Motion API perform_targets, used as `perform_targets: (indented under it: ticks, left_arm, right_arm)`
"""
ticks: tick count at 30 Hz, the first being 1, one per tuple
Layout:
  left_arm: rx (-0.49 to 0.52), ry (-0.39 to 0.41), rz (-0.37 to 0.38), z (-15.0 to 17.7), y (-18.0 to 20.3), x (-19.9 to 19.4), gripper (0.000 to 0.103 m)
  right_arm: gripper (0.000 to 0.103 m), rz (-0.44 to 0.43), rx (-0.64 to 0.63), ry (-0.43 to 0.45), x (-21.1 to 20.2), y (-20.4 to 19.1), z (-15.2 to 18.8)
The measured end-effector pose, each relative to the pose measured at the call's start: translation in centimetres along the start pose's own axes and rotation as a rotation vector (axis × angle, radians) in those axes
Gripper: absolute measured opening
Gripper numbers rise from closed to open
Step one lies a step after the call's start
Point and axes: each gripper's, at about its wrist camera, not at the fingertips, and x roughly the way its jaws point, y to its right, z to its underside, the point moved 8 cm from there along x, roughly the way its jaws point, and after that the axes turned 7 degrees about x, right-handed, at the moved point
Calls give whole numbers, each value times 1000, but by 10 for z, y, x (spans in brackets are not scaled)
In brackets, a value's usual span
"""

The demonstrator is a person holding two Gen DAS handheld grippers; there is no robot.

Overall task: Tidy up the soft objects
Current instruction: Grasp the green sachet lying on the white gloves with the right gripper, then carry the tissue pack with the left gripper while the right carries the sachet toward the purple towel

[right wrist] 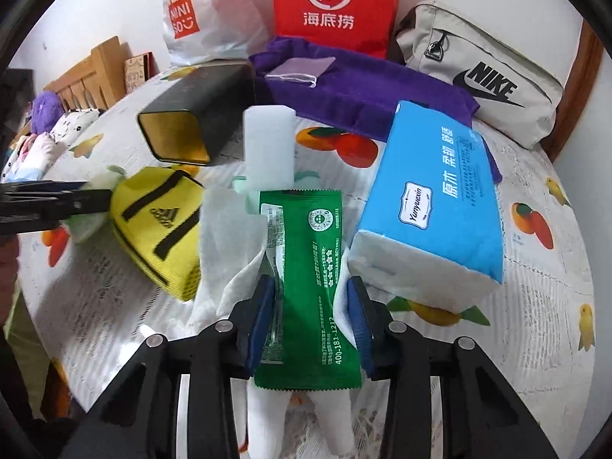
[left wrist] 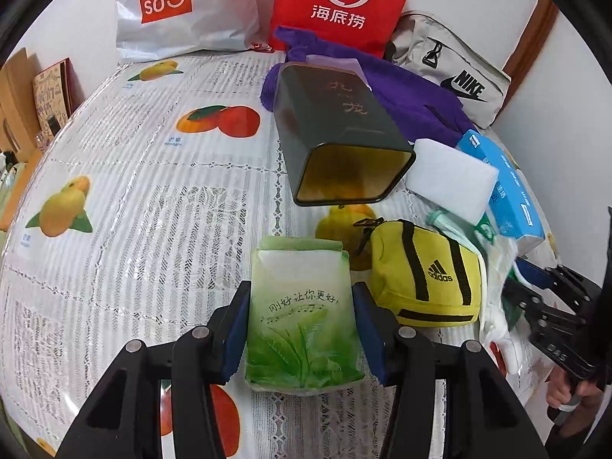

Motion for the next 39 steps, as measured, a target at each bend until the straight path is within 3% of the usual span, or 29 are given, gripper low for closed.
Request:
perform_targets:
  ticks: [13, 18, 23, 27, 32, 34, 35, 39]
  left_arm:
    - [7, 8, 11, 4, 3, -3, 50]
    - [20, 7, 10, 7, 8, -4, 50]
    - [17, 5, 8, 7, 9, -3, 50]
    - [19, 4, 7, 8, 9, -3, 50]
    - [11, 2, 25, 8, 7, -2, 50]
    - [10, -1, 25, 7, 6, -1, 50]
    - [10, -2, 24, 8, 7, -1, 50]
    - [20, 2, 15, 7, 8, 1, 50]
  right_arm:
    - [39, -158, 98, 46, -39, 5, 10]
    - [39, -118, 98, -30, -26, 14, 28]
    - [48, -128, 118, 6, -37, 18, 27]
    - [59, -148, 59, 26, -34, 1, 19]
    - [59, -129, 50, -36, -4, -4, 14]
    - [53, -121, 56, -51, 6, -3, 14]
    - [35, -105, 56, -40, 6, -2, 12]
    - [35, -147, 74, -7, -9, 0, 9]
